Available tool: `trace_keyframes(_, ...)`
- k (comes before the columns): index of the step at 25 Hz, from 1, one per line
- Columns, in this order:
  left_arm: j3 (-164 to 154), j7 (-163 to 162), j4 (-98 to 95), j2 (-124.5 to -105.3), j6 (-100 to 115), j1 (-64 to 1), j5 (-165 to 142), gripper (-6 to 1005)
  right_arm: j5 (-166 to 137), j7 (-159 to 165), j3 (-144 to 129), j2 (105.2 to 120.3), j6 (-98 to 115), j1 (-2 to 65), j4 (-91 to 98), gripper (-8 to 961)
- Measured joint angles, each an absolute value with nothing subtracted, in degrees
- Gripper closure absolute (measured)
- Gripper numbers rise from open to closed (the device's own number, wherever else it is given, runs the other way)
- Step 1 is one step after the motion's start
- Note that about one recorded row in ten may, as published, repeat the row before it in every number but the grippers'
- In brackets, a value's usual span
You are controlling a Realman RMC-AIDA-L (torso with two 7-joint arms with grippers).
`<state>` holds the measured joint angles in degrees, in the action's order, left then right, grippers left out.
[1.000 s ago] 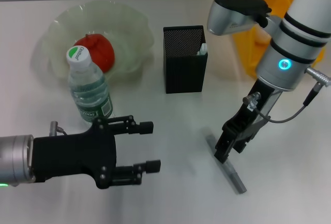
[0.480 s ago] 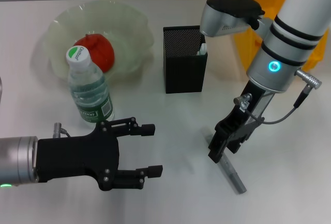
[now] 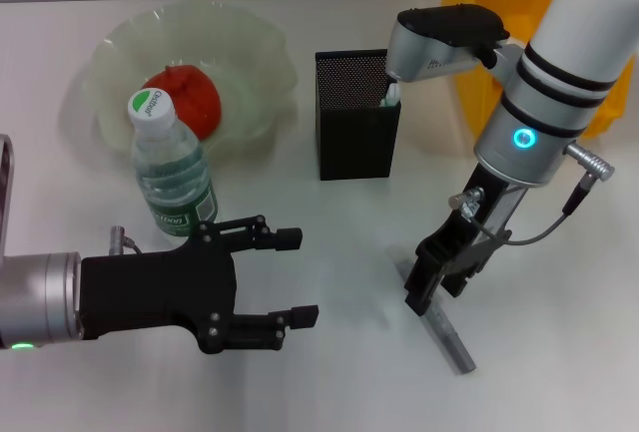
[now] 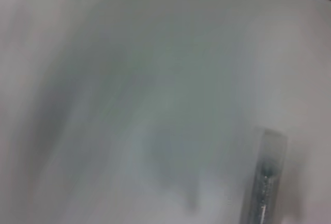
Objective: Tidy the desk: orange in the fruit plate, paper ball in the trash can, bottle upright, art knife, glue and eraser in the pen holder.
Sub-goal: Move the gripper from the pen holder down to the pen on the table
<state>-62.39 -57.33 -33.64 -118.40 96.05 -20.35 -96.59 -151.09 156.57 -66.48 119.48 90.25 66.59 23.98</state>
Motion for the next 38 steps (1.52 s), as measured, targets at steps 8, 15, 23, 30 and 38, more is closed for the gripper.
trace_keyframes(8,-62.4,-57.2,-33.6,-118.52,95.7,-20.5,-96.6,215,-150.8,156.9,-67.1,119.61,89.8,66.8,23.8,510)
trace_keyframes(15,-62.4,-57.2,-33.6,-118.57,95.3,-20.5,-96.5,215,-150.9,156.8,-67.2,119.62,89.4,67.2,23.3,533)
trace_keyframes(23,-62.4,-57.2,-33.3,-118.66,94.7,-20.5,-96.3,215,-150.8,156.8,-69.9,119.81,87.8,68.0,22.0,543)
trace_keyframes(30,-62.4,-57.2,-32.7,-118.65,94.5,-20.6,-96.3,215,-150.7,156.9,-70.1,119.88,87.1,68.6,21.8,544)
trace_keyframes(38,-62.4,-57.2,-32.6,-118.65,94.2,-20.7,-96.2,215,-150.5,156.9,-70.1,119.89,85.5,69.3,20.9,544)
